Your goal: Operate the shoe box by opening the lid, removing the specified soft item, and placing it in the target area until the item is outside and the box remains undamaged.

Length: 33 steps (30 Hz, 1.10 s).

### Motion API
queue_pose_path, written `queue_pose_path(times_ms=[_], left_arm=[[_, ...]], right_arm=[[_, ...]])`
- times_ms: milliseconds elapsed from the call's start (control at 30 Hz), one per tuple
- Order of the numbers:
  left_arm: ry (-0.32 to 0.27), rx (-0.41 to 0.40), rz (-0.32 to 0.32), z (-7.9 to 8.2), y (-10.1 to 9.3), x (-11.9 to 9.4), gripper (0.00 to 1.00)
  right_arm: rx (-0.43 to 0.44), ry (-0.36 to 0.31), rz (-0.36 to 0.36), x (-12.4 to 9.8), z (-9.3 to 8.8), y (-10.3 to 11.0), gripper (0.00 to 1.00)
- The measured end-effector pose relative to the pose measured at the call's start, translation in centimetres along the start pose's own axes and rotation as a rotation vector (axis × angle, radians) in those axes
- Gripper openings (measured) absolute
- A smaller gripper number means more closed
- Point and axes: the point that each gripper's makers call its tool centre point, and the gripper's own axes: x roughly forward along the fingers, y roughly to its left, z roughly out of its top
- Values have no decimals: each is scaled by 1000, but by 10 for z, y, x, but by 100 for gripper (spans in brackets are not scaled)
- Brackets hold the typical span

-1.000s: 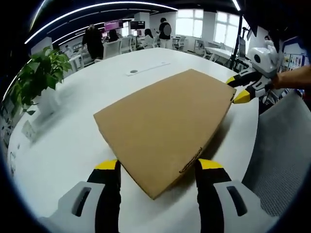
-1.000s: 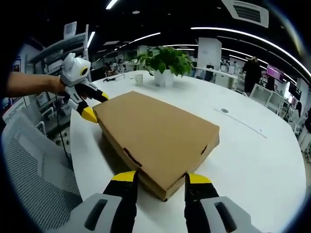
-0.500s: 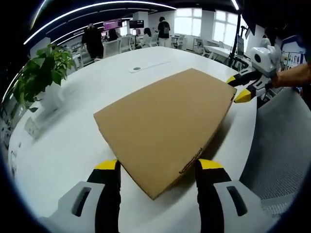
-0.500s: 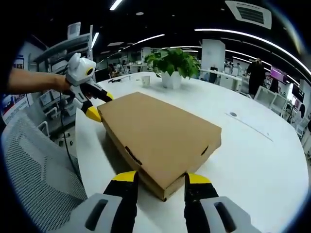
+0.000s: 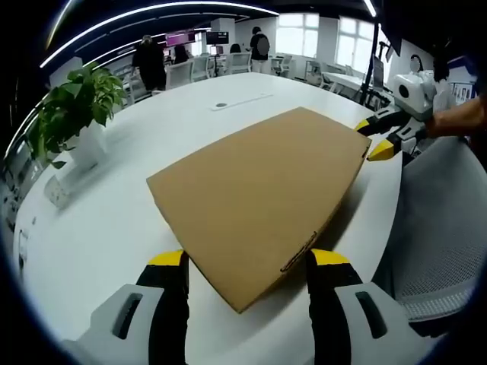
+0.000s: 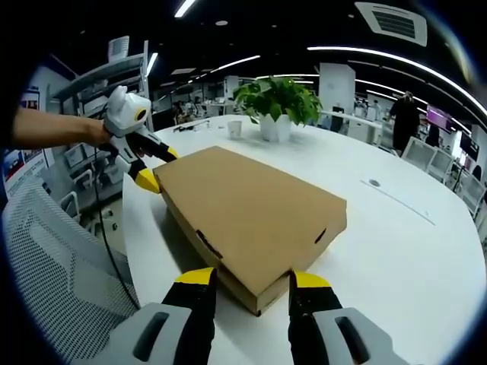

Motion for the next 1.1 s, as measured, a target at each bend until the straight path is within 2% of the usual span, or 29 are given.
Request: queue_pose_path(times_ms=[233, 667, 1100], left_arm=[[3, -3, 1, -5, 9, -4, 64], [-2, -10, 3, -5, 11, -4, 65], [-41, -76, -3, 5, 8, -11, 69]], right_arm=[[-2, -7, 5, 5, 4, 8, 34], [9, -18, -2, 4, 7, 7, 33], [27, -56, 1, -5, 18, 8, 37]])
